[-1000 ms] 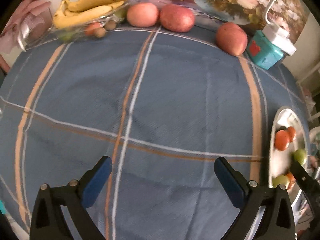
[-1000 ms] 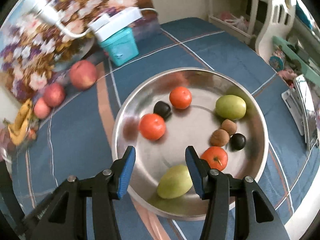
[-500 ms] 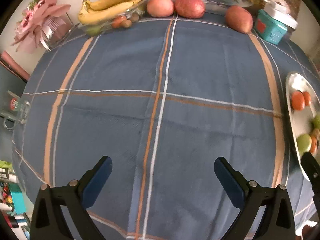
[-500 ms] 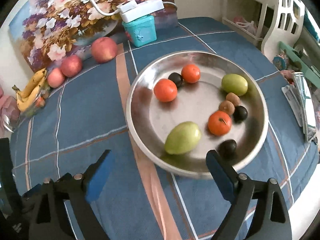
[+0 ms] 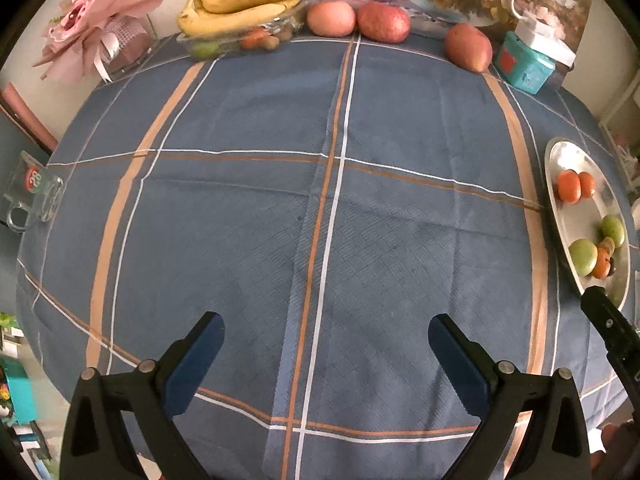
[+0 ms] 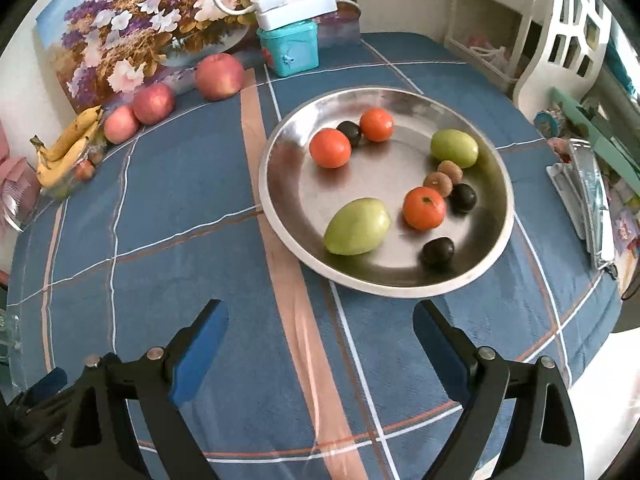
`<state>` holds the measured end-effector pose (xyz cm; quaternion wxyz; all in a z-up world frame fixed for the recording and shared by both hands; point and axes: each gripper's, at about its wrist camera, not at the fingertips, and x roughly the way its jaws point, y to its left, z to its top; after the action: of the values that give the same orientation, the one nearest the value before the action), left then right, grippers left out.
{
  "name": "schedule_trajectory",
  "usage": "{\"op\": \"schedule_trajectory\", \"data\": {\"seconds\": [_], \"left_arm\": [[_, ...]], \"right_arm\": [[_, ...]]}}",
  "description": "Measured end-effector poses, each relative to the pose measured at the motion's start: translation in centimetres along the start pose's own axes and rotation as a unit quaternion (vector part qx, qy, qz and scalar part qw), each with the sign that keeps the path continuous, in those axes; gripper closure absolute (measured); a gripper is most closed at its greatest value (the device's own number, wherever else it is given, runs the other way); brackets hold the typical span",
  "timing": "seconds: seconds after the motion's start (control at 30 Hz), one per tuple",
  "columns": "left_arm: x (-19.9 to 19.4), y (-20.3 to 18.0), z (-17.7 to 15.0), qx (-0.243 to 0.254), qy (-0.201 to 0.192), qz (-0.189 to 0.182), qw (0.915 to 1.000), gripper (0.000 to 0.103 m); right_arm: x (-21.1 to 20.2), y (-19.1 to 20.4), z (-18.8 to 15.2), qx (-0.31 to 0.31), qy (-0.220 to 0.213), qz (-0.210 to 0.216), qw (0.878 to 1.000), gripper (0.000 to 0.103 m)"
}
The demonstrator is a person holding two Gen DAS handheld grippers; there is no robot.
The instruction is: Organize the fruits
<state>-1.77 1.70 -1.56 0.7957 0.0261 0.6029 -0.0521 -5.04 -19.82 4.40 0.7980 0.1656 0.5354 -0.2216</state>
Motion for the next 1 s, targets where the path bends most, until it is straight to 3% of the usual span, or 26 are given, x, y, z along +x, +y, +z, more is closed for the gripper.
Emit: {"op": "schedule_trajectory", "data": {"seconds": [0.17, 1.0], "left_arm": [[0.5, 0.2, 2.0, 0.002, 0.005, -0.01, 0.9999, 0.0], [0.4, 0.4, 2.2, -0.015, 0.007, -0.032, 0.9993, 0.0]], "right_arm": [[-0.4, -0.1, 0.1, 0.002, -0.003, 0.003, 1.0, 0.009], [-0.4, -0.2, 0.3, 0.007, -0.003, 0.024, 1.0, 0.009]]}}
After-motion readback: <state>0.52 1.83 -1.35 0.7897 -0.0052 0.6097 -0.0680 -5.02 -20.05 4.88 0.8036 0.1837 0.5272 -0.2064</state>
